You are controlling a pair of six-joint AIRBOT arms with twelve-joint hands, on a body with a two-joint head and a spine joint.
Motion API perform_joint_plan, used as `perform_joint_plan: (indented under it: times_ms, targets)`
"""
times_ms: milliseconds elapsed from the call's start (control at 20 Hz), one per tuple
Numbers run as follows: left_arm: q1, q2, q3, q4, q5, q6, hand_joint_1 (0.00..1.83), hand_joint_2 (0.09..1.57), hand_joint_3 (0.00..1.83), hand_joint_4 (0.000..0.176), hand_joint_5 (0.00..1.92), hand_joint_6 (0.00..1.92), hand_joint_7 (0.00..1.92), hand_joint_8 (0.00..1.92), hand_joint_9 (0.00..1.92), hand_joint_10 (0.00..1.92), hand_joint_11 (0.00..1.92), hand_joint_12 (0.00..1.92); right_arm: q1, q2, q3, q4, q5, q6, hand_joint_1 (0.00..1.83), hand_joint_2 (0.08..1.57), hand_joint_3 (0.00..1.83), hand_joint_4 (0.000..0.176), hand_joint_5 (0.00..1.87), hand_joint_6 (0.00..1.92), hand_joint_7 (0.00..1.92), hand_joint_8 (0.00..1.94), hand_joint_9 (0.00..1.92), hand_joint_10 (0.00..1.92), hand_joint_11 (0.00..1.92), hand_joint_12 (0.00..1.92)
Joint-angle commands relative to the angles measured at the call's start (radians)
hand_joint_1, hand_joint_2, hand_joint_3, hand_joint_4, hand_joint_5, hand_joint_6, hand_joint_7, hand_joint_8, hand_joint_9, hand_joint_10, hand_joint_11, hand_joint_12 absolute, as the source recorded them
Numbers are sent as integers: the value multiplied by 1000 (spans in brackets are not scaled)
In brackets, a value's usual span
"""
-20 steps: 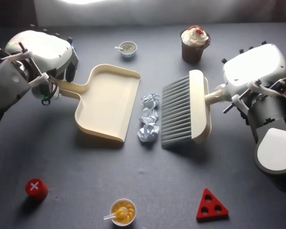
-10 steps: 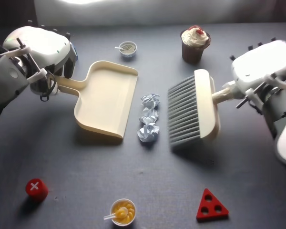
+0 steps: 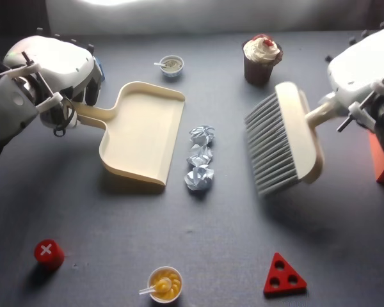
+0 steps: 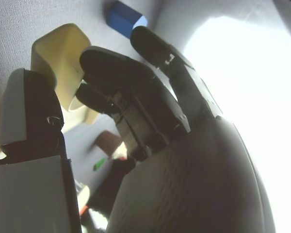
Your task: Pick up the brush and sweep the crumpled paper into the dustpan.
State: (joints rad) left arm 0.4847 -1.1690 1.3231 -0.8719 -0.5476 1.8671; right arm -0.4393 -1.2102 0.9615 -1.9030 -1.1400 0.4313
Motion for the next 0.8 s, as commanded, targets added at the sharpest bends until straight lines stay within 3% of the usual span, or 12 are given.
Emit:
perform_joint_plan:
  times_ms: [0, 200, 500, 750]
  targets:
    - [2, 6, 4, 37, -91, 5, 1389, 1086, 0, 0, 885, 939, 1190, 641, 946, 1220, 459, 1112, 14, 10, -8, -111, -71, -45, 1716, 1132, 3, 176, 947, 1921, 1003, 1941, 971, 1921, 927, 1921]
    - [12, 6, -3, 37, -99, -5, 1384, 1101, 0, 0, 854, 983, 1150, 729, 911, 1258, 461, 1109, 31, 29, -53, -154, -73, -189, 1716, 1137, 2, 176, 944, 1921, 1007, 1941, 977, 1921, 942, 1921]
    - [12, 6, -7, 37, -101, -8, 1386, 1100, 0, 0, 851, 963, 1135, 748, 939, 1249, 499, 1093, 68, 32, -92, -226, -118, -245, 1680, 1141, 3, 176, 948, 1921, 1011, 1941, 993, 1921, 926, 1921]
    - [11, 6, -18, 38, -108, -9, 1385, 1100, 0, 0, 858, 965, 1134, 738, 934, 1251, 492, 1101, 77, 18, -75, -243, -117, -358, 1687, 1136, 0, 176, 959, 1921, 1013, 1941, 998, 1921, 935, 1921]
